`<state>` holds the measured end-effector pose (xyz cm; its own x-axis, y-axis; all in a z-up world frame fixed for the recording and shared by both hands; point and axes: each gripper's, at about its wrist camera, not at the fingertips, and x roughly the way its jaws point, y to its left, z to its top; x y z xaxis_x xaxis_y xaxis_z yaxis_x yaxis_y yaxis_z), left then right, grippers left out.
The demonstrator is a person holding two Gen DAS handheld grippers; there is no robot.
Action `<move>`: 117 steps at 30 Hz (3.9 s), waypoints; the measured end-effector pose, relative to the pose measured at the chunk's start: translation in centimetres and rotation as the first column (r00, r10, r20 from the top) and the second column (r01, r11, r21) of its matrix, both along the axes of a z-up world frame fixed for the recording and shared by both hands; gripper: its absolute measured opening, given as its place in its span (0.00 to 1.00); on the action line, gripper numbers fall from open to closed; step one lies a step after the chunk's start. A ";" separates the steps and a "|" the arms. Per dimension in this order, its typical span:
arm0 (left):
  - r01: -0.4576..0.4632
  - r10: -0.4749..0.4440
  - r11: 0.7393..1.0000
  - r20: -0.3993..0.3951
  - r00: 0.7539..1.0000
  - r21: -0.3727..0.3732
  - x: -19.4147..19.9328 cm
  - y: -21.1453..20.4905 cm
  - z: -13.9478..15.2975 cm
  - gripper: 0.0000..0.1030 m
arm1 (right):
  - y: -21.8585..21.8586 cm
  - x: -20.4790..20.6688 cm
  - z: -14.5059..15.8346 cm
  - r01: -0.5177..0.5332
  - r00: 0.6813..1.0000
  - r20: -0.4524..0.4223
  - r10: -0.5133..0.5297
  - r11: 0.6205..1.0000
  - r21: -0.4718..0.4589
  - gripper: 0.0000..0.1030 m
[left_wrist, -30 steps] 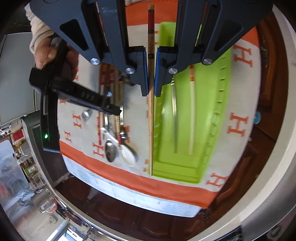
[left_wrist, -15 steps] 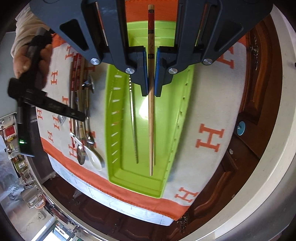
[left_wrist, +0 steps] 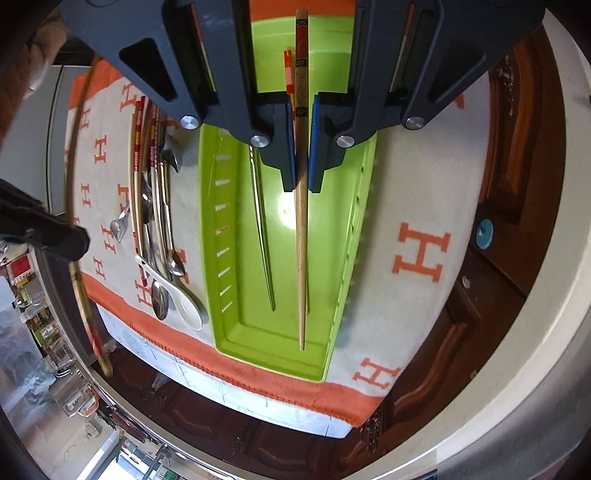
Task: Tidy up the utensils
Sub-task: 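Place both held chopsticks in the green tray with the left and right tools, then open both tools and return them to the utensil pile, then grasp brown wooden chopstick with left tool while right tool grasps red-white banded chopstick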
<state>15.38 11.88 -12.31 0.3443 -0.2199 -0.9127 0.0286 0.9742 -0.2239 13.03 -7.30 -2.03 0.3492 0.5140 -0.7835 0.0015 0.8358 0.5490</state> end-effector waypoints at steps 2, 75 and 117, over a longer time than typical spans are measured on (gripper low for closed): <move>0.001 -0.001 1.000 0.005 1.000 0.001 0.4 -0.1 -0.1 0.04 | 1.2 0.5 0.1 0.002 1.000 0.007 -0.002 1.000 -0.003 0.06; 0.199 -0.199 0.980 -0.014 0.980 -0.003 1.3 -15.6 3.0 0.45 | -12.1 -2.5 -4.2 0.033 0.999 -0.007 -0.034 0.992 -0.119 0.23; 0.311 -0.306 0.951 -0.161 0.938 0.000 4.8 -24.9 -5.0 0.04 | -15.9 -4.8 -13.1 0.140 0.982 -0.146 -0.119 0.981 0.138 0.05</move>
